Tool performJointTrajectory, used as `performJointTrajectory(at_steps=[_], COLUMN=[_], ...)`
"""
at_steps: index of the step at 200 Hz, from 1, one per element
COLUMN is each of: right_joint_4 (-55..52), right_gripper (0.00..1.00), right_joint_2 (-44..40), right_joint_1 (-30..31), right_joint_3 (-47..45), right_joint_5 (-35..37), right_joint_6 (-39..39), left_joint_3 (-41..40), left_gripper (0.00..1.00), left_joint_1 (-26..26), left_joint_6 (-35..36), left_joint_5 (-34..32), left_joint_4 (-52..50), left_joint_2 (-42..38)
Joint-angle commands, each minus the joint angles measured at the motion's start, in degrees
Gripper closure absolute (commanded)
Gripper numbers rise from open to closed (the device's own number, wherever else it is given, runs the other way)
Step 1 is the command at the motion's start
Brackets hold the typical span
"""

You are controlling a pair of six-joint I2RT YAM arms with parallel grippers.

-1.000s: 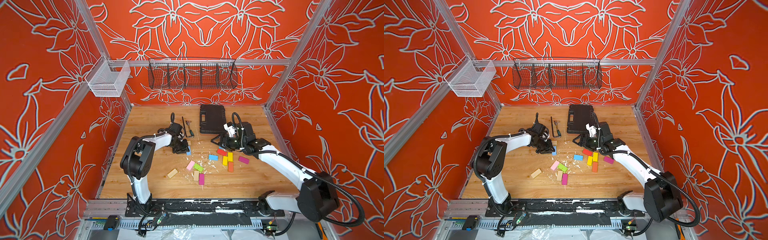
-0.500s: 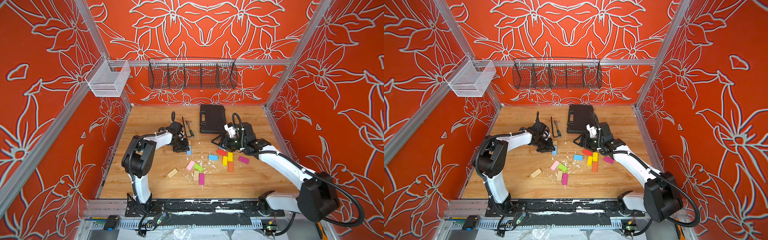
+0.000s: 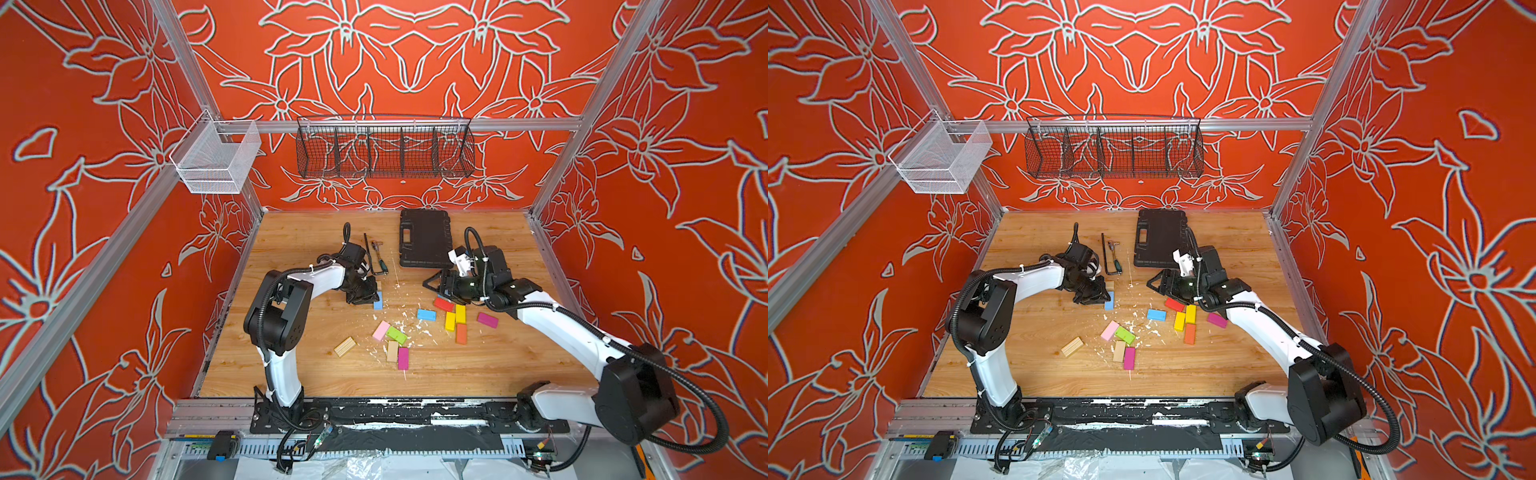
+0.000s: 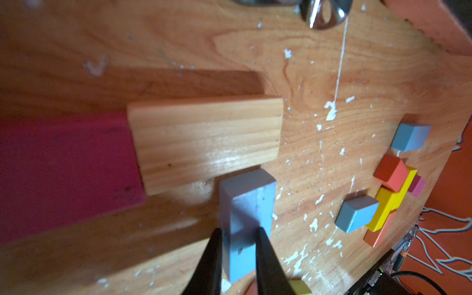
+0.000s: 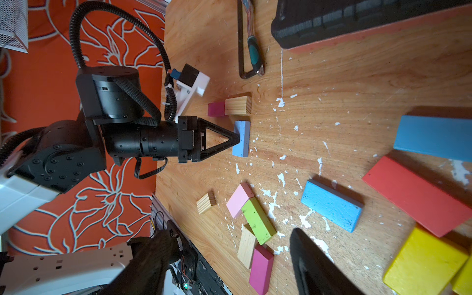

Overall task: Assemble the number 7 with building blocks
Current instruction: Assemble the building block at the center of the board, then place the object.

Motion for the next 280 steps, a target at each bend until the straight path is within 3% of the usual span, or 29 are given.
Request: performJointTrajectory(at_steps=[1, 40, 66, 92, 118, 155, 187, 280], right_joint_4=[1.06, 2.85, 3.67, 4.33, 5.18, 4.83, 3.75, 0.88], right_gripper=[0.24, 0.24, 0.24, 0.24, 0.24, 0.23, 0.23, 0.22], right_joint_2=[-0.74, -0.15, -0.07, -0.34, -0.28, -0.66, -1.58, -4.44], right_joint_1=[-0.31, -0.30, -0.22, -0.29, -0.26, -0.22, -0.22, -0.31], right_joint_3=[-1.43, -2.41, -2.94, -3.54, -3.86, -3.70, -3.75, -3.96], right_joint_5=[-1.24, -2.13, -2.65, -3.60, -5.09, -6.60, -7.10, -5.06], right_joint_6=[1.15, 1.35, 1.33, 0.81, 0.37, -0.72, -1.60, -2.85], left_joint_3=[-0.05, -2.01, -4.88, -8.56, -14.34, -21.02, -23.27, -23.65], left_gripper=[0.71, 0.61, 0.59, 0.52, 0.39, 0.33, 0.30, 0.31], left_joint_1=[0.38, 0.38, 0.27, -0.92, -1.51, -3.92, -4.98, -9.99], left_joint_6=[0.50, 0.74, 1.11, 2.77, 3.20, 1.43, 1.50, -1.15], left_joint_5=[0.08, 0.65, -0.24, -8.84, -17.58, -21.78, -23.21, -19.09], left_joint_4=[-1.26, -2.17, -4.74, -11.72, -16.42, -16.92, -15.15, -12.80], left_joint_2=[-0.09, -4.12, -10.85, -19.24, -25.84, -32.21, -30.08, -20.58])
